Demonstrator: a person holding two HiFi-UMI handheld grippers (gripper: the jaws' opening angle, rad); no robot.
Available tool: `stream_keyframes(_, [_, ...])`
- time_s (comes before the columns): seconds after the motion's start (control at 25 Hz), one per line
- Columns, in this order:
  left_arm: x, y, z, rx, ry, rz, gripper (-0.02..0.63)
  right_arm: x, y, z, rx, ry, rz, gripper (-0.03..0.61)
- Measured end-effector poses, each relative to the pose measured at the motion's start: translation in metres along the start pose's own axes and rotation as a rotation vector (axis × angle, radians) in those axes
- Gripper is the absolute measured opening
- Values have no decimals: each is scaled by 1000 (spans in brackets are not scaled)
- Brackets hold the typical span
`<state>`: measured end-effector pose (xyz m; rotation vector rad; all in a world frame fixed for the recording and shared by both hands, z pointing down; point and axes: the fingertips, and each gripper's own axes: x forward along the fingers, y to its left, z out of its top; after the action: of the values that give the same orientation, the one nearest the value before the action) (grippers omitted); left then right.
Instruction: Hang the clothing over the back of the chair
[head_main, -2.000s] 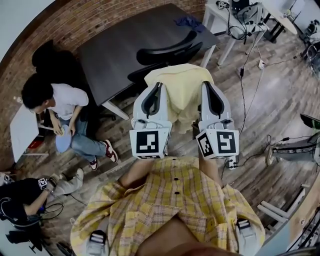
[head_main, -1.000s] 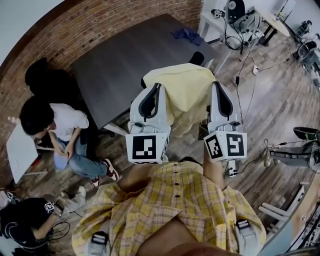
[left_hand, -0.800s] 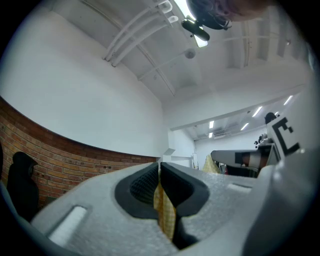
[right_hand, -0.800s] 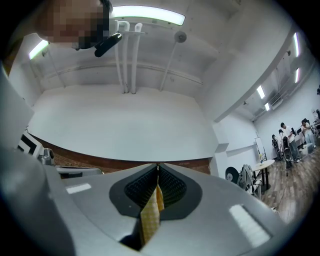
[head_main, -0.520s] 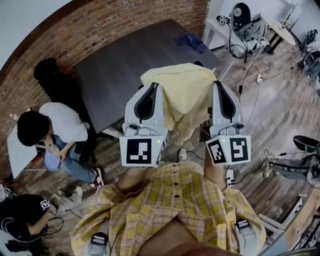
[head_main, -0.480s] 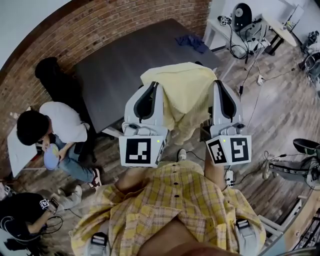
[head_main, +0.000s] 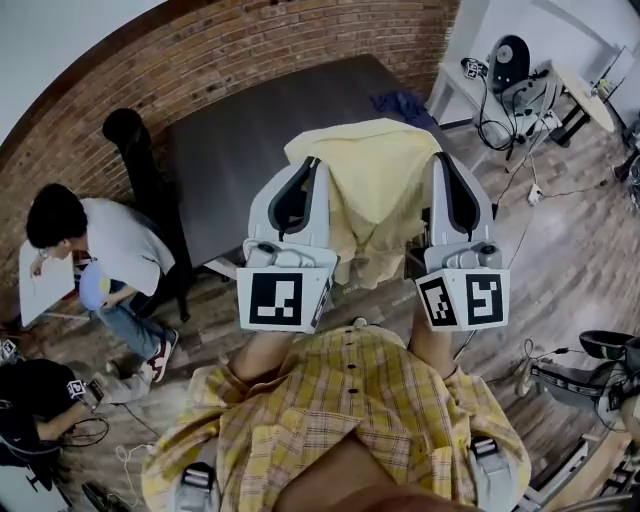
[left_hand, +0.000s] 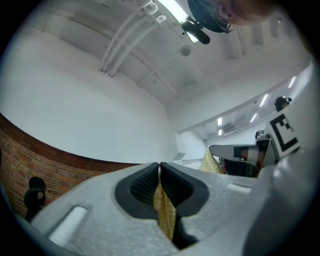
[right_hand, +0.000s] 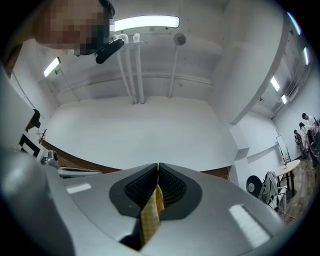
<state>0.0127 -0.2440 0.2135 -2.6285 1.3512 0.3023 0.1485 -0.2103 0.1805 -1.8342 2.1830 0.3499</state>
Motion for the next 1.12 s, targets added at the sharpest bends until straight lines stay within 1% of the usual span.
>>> stream_keyframes(0.44, [37, 8, 6, 59, -13, 87, 17, 43, -30, 1, -22, -39, 56, 14])
stream_keyframes(0.64, [50, 18, -2, 84, 6, 129, 17, 60, -42, -7, -48, -42, 64, 14])
stream_keyframes(0.92, [67, 33, -9, 97, 34, 189, 17, 89, -59, -16, -52, -32, 80, 14])
stream_keyframes(1.12, [77, 41, -17, 105, 62, 208, 17, 110, -67, -30, -72, -4, 78, 14])
